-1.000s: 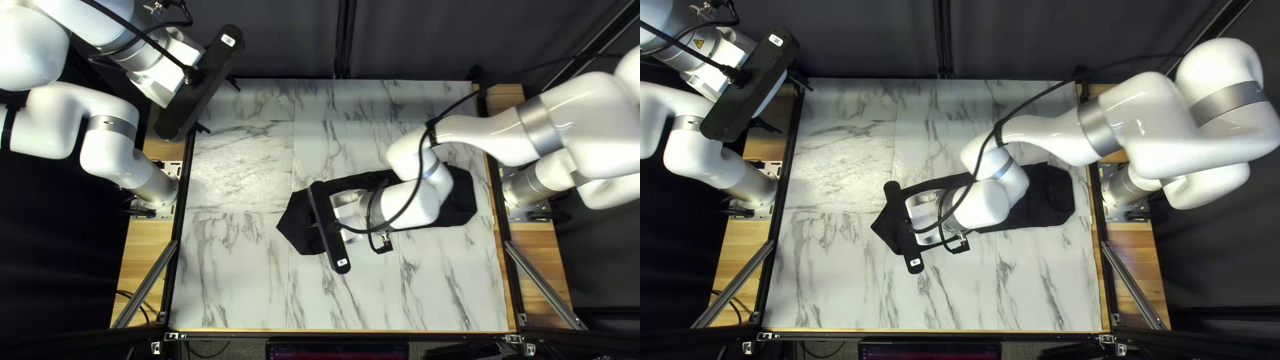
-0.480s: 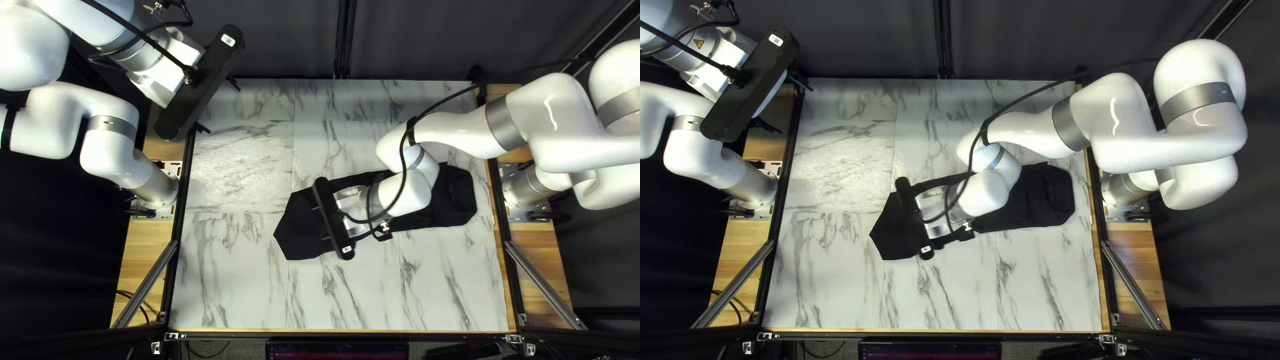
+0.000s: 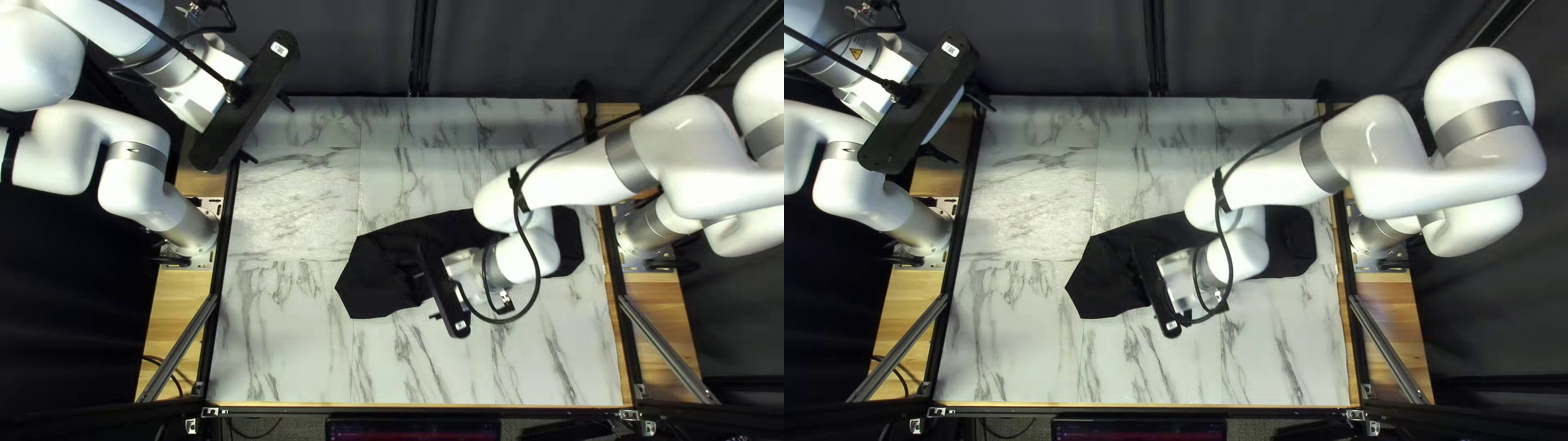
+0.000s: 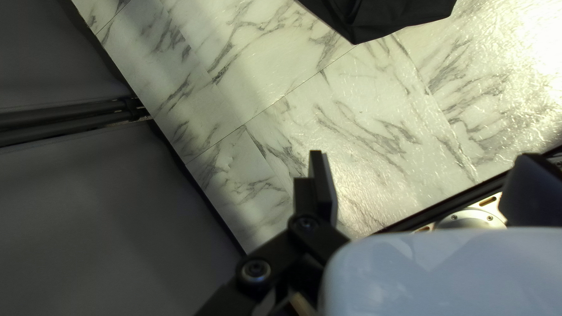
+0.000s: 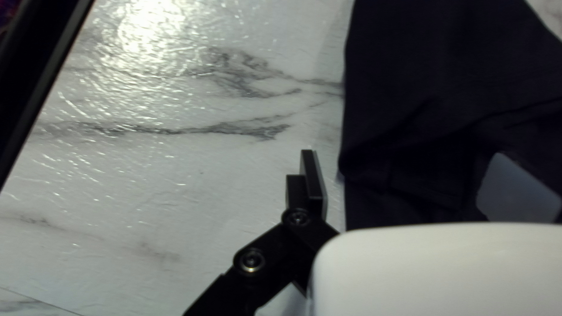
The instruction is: Fold t-shirt
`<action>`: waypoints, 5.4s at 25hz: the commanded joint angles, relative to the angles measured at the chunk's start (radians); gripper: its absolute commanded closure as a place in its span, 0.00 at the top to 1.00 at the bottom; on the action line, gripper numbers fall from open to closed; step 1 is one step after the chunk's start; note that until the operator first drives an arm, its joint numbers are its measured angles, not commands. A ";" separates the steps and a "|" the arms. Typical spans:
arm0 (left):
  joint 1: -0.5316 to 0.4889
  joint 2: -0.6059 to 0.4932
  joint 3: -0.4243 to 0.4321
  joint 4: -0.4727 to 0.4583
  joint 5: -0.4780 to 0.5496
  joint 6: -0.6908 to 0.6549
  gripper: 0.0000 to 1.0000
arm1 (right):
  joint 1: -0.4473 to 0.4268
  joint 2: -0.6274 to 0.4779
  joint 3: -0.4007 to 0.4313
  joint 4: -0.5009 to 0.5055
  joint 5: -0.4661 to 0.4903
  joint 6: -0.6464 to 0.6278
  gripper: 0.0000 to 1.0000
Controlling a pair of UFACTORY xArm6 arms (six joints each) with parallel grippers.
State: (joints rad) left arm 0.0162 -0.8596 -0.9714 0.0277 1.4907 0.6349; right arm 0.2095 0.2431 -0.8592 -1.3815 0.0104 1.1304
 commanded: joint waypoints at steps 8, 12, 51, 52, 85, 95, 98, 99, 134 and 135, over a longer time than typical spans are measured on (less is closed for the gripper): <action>0.000 0.000 0.000 0.000 0.000 0.000 1.00 | -0.074 0.167 -0.085 -0.003 -0.102 -0.094 1.00; 0.000 0.000 0.000 0.000 0.000 0.000 1.00 | -0.083 0.155 -0.042 0.185 -0.102 -0.284 1.00; 0.000 0.000 0.000 0.000 0.000 0.000 1.00 | 0.021 0.027 -0.182 0.746 0.145 -0.893 0.00; 0.000 0.000 0.000 0.000 0.000 0.000 1.00 | 0.023 0.023 -0.184 0.734 0.150 -0.880 0.00; 0.000 0.000 0.000 0.000 0.000 0.000 1.00 | 0.109 0.093 -0.148 -0.003 0.089 0.035 1.00; 0.000 0.000 0.000 0.000 0.000 0.000 1.00 | 0.087 0.044 -0.070 -0.170 0.061 0.227 1.00; 0.000 0.000 0.000 0.000 0.000 0.000 1.00 | 0.040 -0.003 -0.012 -0.157 0.052 0.181 1.00; 0.000 0.000 0.000 0.000 0.000 0.000 1.00 | 0.024 -0.019 0.006 -0.136 0.050 0.148 1.00; 0.000 0.000 0.000 0.000 0.000 0.000 1.00 | -0.384 0.253 -0.185 0.449 -0.154 -1.002 0.96; 0.000 0.000 0.000 0.000 0.000 0.000 1.00 | -0.384 0.253 -0.185 0.449 -0.154 -1.002 0.96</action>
State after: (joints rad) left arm 0.0162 -0.8596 -0.9714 0.0277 1.4907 0.6349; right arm -0.1697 0.4746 -1.0647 -1.1442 -0.1364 0.3402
